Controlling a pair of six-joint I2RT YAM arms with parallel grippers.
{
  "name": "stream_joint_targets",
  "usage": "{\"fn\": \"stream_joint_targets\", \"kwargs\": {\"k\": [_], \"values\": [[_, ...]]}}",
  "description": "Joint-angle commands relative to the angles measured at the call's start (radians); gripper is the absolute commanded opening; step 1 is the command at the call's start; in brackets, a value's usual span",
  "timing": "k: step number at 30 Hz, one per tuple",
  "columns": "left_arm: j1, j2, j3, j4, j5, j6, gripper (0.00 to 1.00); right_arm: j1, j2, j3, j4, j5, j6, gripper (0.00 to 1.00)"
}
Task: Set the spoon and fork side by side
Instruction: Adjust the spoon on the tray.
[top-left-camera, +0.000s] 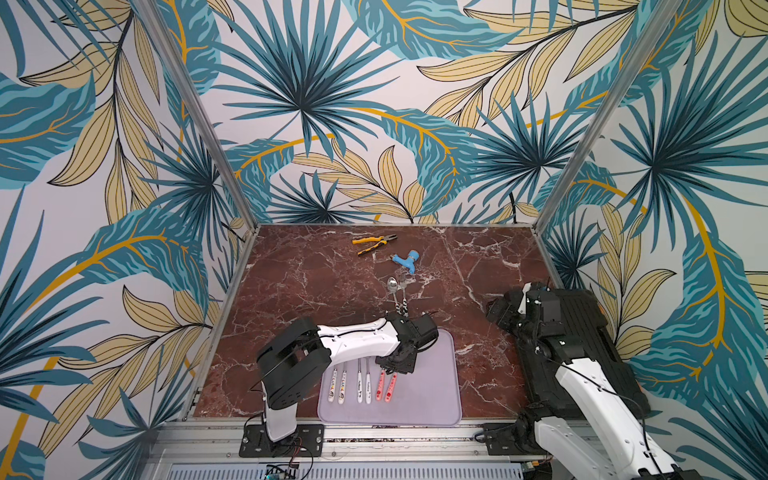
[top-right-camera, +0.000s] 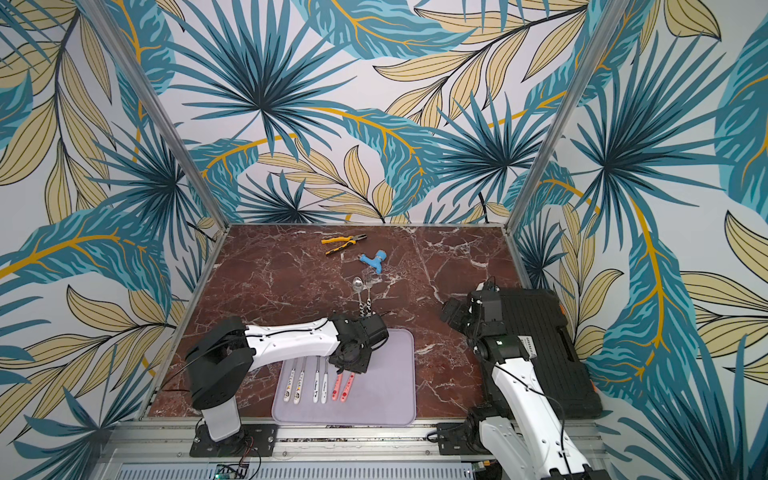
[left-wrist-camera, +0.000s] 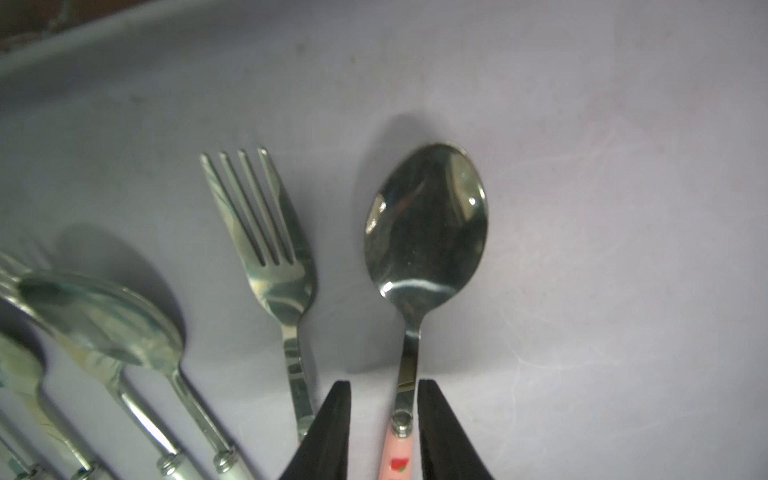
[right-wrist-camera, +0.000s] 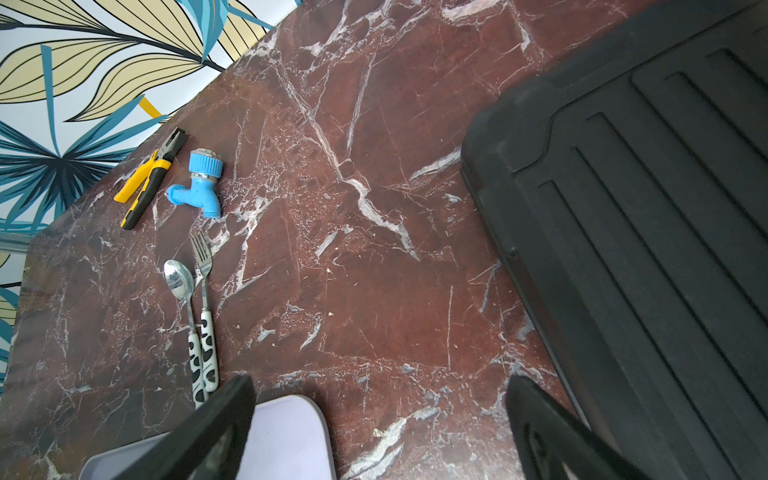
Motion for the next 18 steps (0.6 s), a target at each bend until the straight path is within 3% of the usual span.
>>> {"fn": "stream_joint_targets", "kwargs": {"k": [1,6,18], "values": [[0.005,0.02,0.034,0.032,0.022,0.019,0.31,0.001,-0.003,-0.024,-0.01,0.014,-0.009,1.0],[0.005,0.041,0.034,0.054,0.043,0.018,0.3,0.0,0.0,-0.023,-0.01,0.015,-0.012,1.0],[0.038,0.015,-0.019,0.065,0.05,-0.048,0.15,-0.001,0.001,-0.023,-0.01,0.015,-0.011,1.0]]}}
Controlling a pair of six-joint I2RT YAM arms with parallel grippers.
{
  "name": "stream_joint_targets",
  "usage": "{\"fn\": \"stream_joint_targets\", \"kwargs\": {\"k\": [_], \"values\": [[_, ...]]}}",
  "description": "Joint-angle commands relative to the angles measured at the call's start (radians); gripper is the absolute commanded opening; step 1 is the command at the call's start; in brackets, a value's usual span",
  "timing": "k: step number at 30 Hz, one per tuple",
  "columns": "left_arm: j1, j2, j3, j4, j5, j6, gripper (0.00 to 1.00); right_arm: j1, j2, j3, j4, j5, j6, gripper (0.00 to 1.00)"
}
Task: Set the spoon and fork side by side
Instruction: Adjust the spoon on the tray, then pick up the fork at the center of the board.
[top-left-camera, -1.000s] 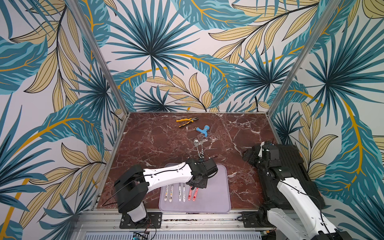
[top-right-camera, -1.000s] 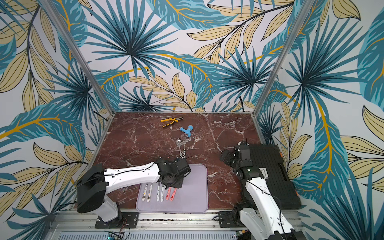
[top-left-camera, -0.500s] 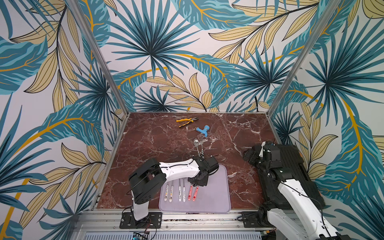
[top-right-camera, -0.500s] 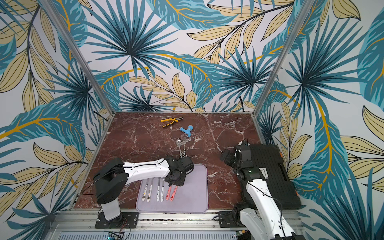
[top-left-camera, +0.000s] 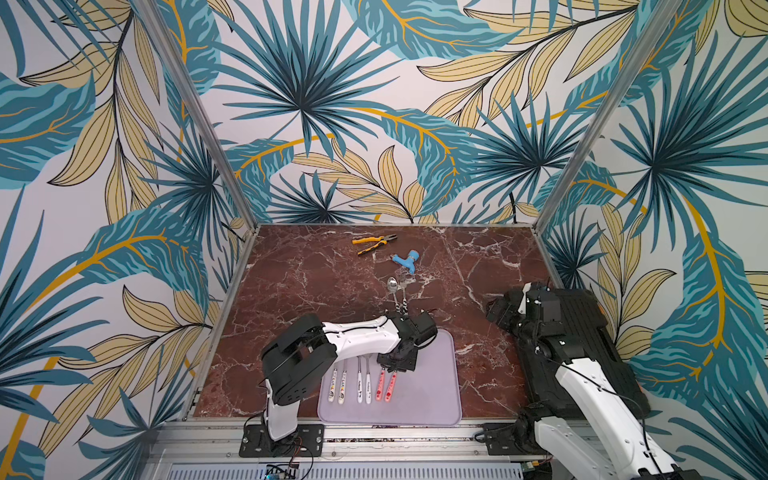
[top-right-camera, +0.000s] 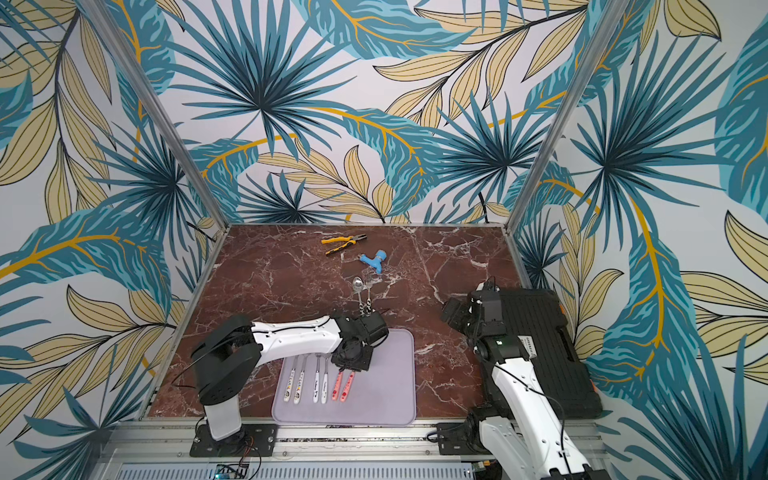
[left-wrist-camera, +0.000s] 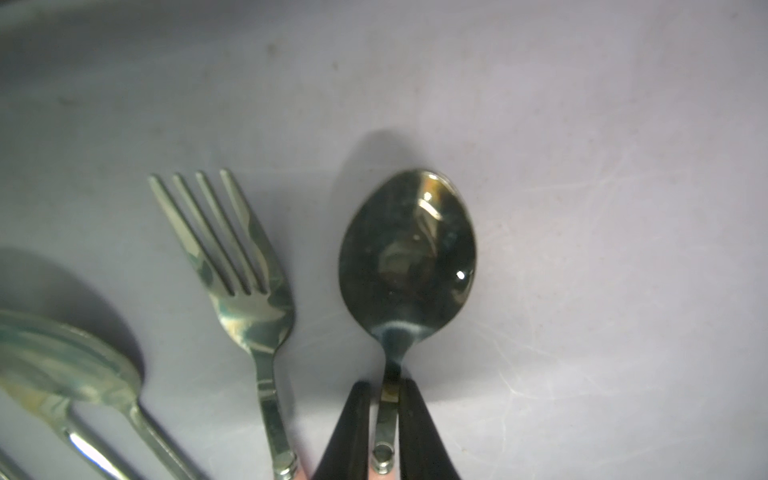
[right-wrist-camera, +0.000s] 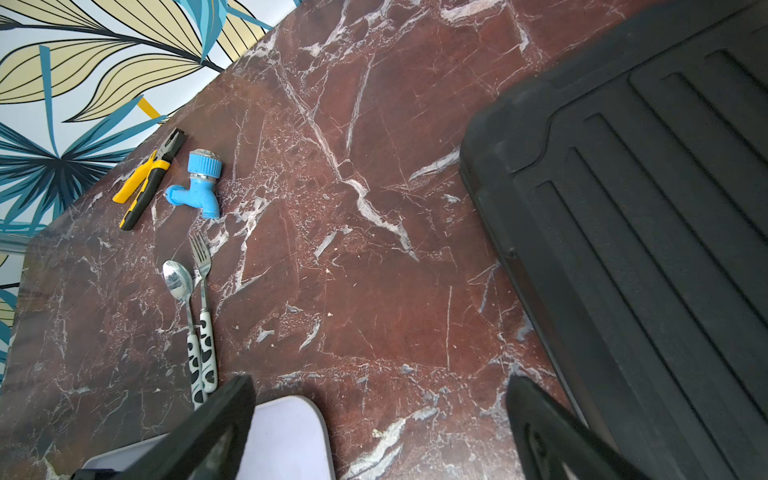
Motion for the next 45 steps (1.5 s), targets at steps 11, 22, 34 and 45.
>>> {"fn": "stream_joint_targets", "kwargs": {"k": [11,22,34,45], "values": [[0.028,-0.047,-0.059,0.033,-0.016,-0.083,0.12,-0.001,0.001,-0.024,-0.01,0.014,-0.008,0.99],[0.032,-0.075,-0.057,0.024,-0.03,-0.089,0.16,0.0,0.002,-0.024,-0.01,0.013,-0.009,0.99],[0.031,-0.157,0.017,0.011,-0.034,-0.05,0.25,-0.001,0.007,-0.024,-0.007,0.014,-0.007,0.99],[0.135,-0.062,0.209,-0.021,-0.042,0.066,0.28,-0.001,0.011,-0.024,-0.007,0.02,-0.008,0.99]]}}
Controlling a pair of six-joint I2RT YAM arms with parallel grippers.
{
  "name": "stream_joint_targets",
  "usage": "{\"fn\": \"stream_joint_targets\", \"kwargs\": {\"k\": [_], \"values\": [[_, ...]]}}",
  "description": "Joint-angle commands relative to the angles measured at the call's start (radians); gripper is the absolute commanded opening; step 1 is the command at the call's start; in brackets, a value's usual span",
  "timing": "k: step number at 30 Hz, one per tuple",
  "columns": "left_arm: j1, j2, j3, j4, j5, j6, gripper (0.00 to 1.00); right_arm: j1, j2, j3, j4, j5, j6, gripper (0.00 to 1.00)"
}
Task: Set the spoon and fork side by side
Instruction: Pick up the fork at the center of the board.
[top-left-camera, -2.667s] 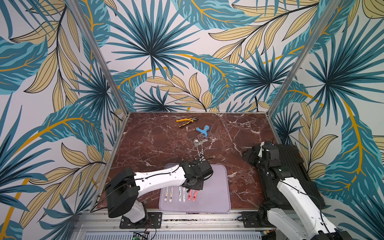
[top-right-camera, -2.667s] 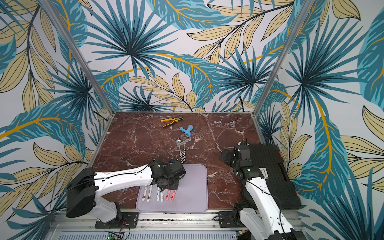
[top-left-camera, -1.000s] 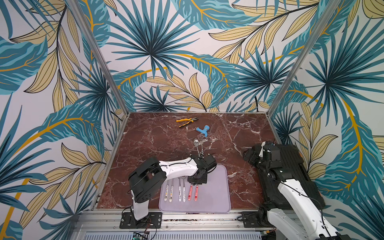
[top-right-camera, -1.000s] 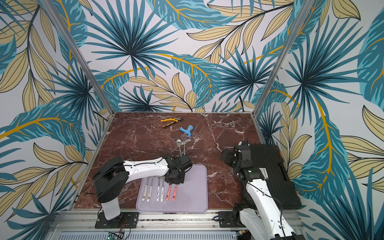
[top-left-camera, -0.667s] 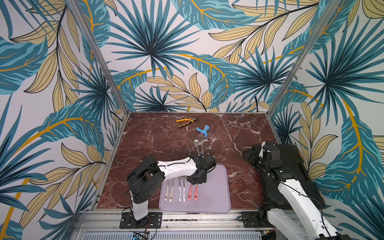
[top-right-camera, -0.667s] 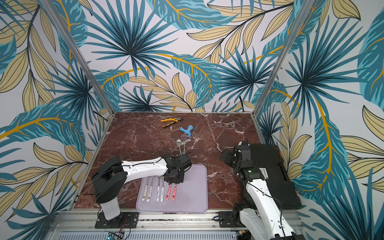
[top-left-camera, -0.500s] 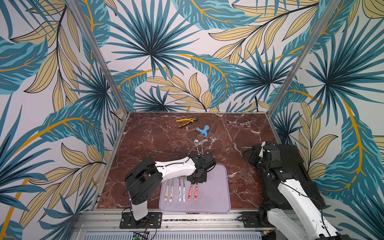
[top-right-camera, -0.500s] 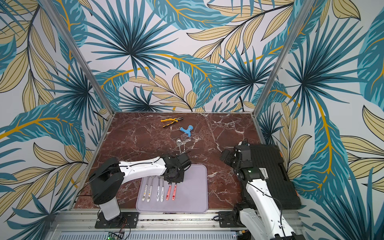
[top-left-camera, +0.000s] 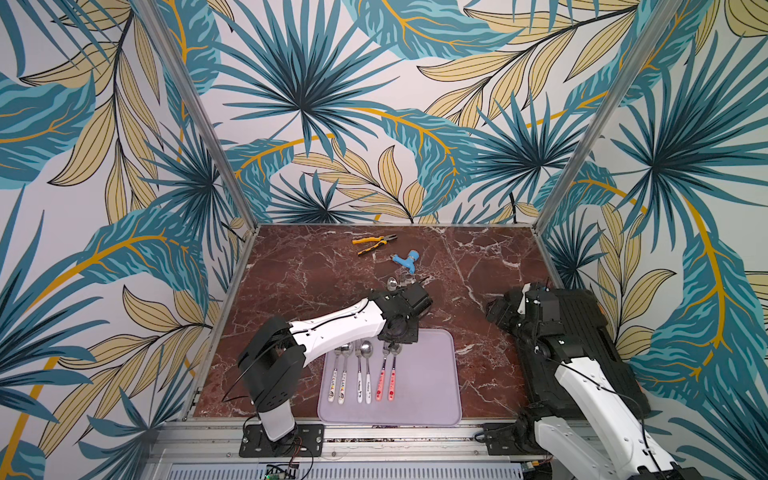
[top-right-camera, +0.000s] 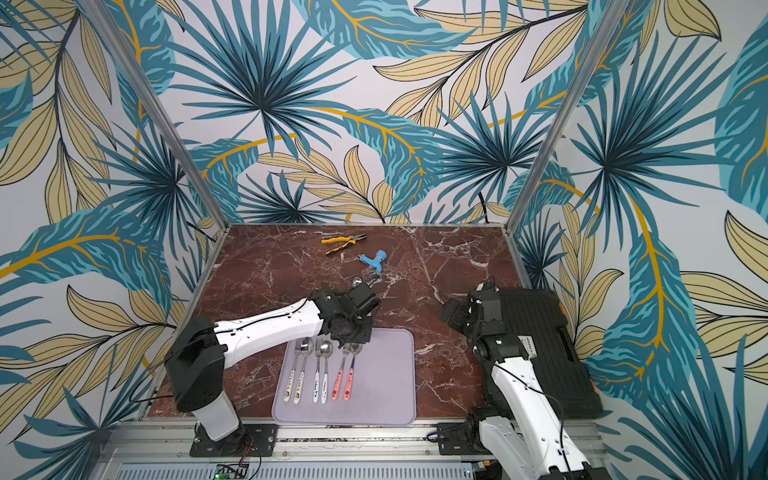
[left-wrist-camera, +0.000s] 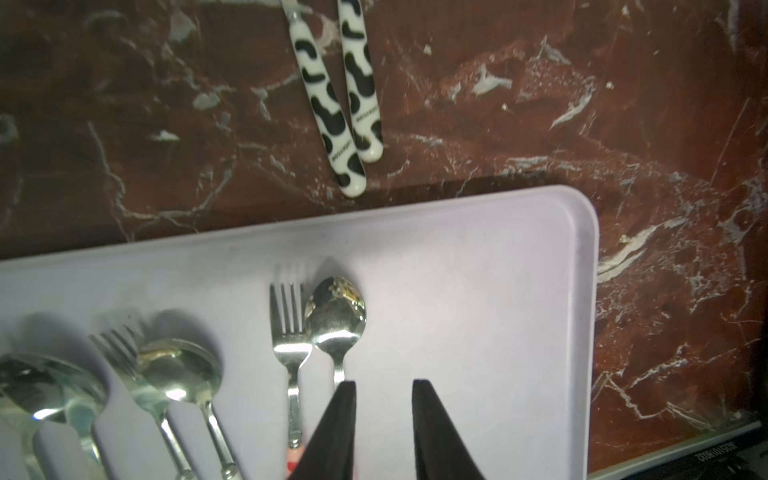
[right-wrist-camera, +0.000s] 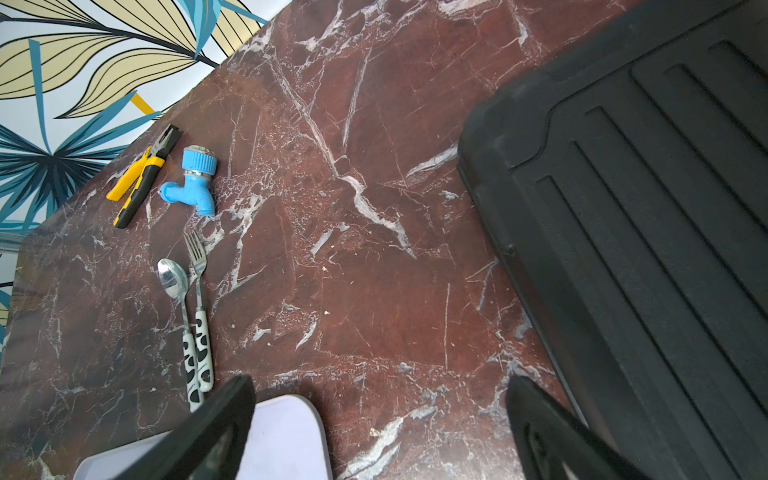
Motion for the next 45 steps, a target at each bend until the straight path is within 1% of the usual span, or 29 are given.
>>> {"fn": "stream_joint_targets", "kwargs": {"k": [1,8,14,17,27,31,35,41,42,45], "values": [[0.041,0.066,0.088,-0.014,-0.012,0.066,0.28,0.0,0.001,-0.021,-0.007,0.02,-0.01,0.99],[0.119,0.216,0.263,-0.037,-0.012,0.134,0.28,-0.001,0.004,-0.02,-0.012,0.029,-0.013,0.99],[0.169,0.32,0.361,-0.036,0.015,0.166,0.28,-0.001,0.005,-0.021,-0.018,0.033,-0.014,1.0],[0.179,0.371,0.418,-0.039,0.031,0.185,0.28,-0.001,0.005,-0.021,-0.019,0.035,-0.013,0.99],[0.196,0.517,0.563,-0.072,0.034,0.214,0.28,-0.001,0.009,-0.02,-0.02,0.036,-0.014,1.0],[0.196,0.575,0.637,-0.11,0.027,0.228,0.28,0.0,0.012,-0.018,-0.018,0.036,-0.015,0.99],[0.198,0.604,0.668,-0.131,0.017,0.23,0.28,-0.001,0.006,-0.018,-0.021,0.038,-0.015,1.0],[0.204,0.618,0.675,-0.141,0.01,0.234,0.27,-0.001,0.004,-0.018,-0.02,0.035,-0.015,1.0],[0.205,0.619,0.674,-0.143,0.012,0.235,0.27,-0.001,0.004,-0.018,-0.02,0.034,-0.015,0.99],[0.204,0.615,0.672,-0.146,0.017,0.235,0.2,-0.001,0.001,-0.019,-0.021,0.034,-0.015,1.0]]}}
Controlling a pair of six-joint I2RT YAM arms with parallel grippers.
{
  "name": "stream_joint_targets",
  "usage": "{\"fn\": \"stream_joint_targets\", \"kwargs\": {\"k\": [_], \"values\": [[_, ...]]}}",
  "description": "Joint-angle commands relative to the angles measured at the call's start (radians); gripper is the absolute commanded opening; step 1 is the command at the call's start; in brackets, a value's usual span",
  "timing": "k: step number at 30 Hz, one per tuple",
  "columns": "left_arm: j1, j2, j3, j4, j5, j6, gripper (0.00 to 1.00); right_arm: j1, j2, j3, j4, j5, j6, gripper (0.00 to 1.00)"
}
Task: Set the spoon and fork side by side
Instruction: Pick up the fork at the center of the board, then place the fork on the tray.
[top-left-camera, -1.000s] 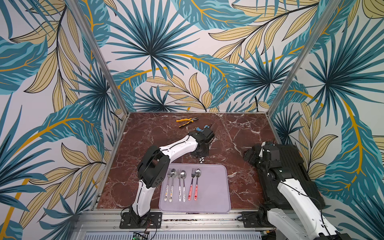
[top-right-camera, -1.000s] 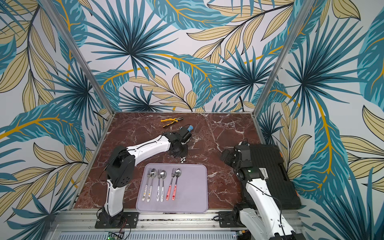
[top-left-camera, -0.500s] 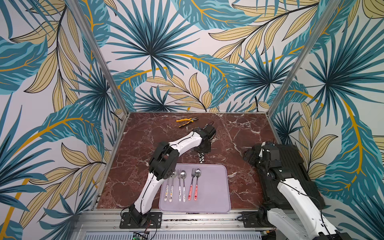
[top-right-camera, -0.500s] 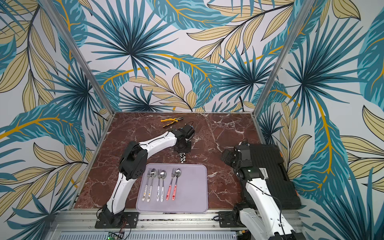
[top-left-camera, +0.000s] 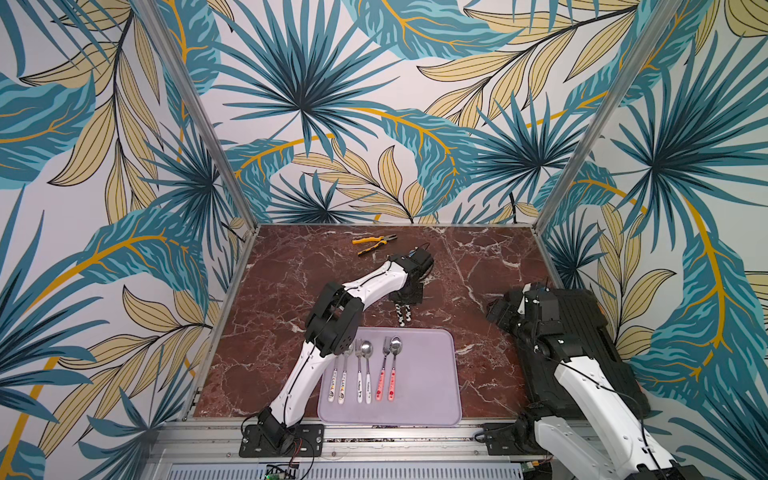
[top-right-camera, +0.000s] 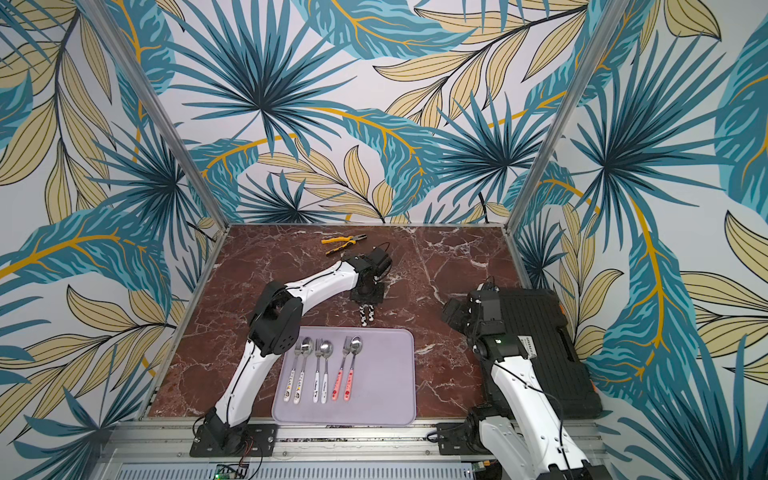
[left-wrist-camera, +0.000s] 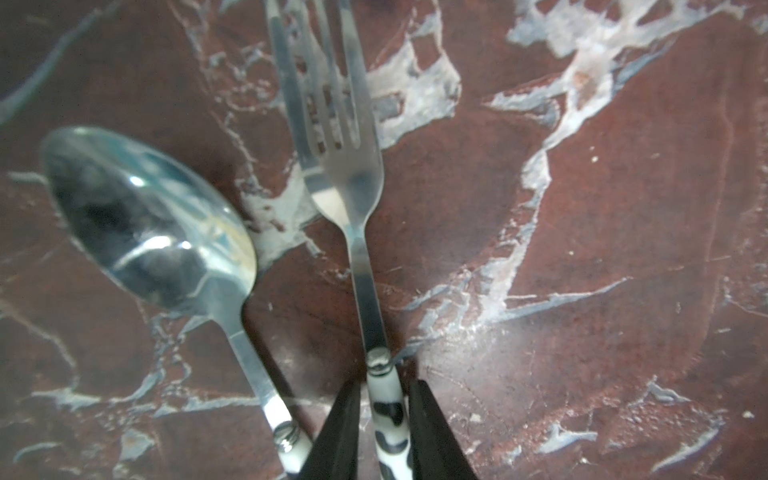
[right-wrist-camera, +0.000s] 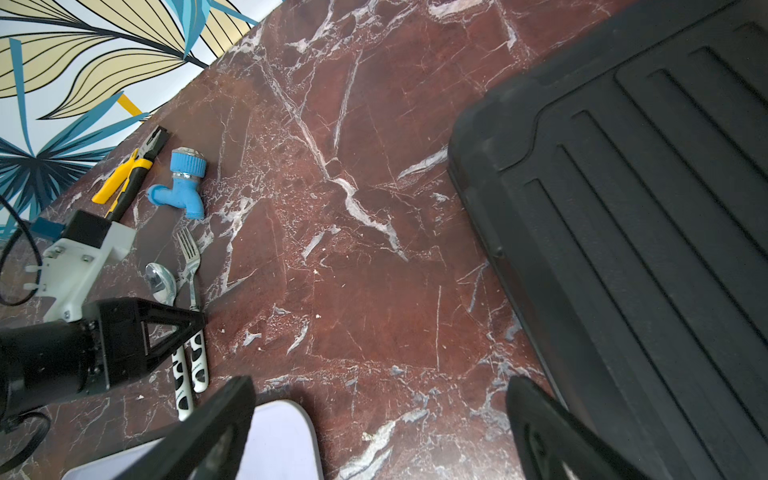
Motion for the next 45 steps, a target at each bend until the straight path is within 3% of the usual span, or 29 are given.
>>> {"fn": "stream_joint_targets", "kwargs": {"k": [1,7,18,34,45], "values": [[0.004,0.009,0.038,-0.022,-0.005,0.008,0.18,0.0,-0.009,-0.018,-0.02,0.012,-0.012,1.0],[-0.001,-0.036,0.029,-0.02,0.004,0.006,0.07,-0.001,-0.018,-0.019,-0.024,0.014,-0.011,1.0],[-0.051,-0.193,-0.067,0.012,0.024,-0.017,0.03,0.0,-0.034,-0.02,-0.025,0.016,-0.01,0.99],[-0.292,-0.495,-0.556,0.129,-0.01,-0.201,0.03,-0.001,-0.038,-0.021,-0.015,0.003,-0.005,1.0],[-0.432,-0.547,-0.751,0.205,-0.029,-0.35,0.03,-0.001,-0.059,-0.029,-0.009,0.005,0.001,0.99]]}}
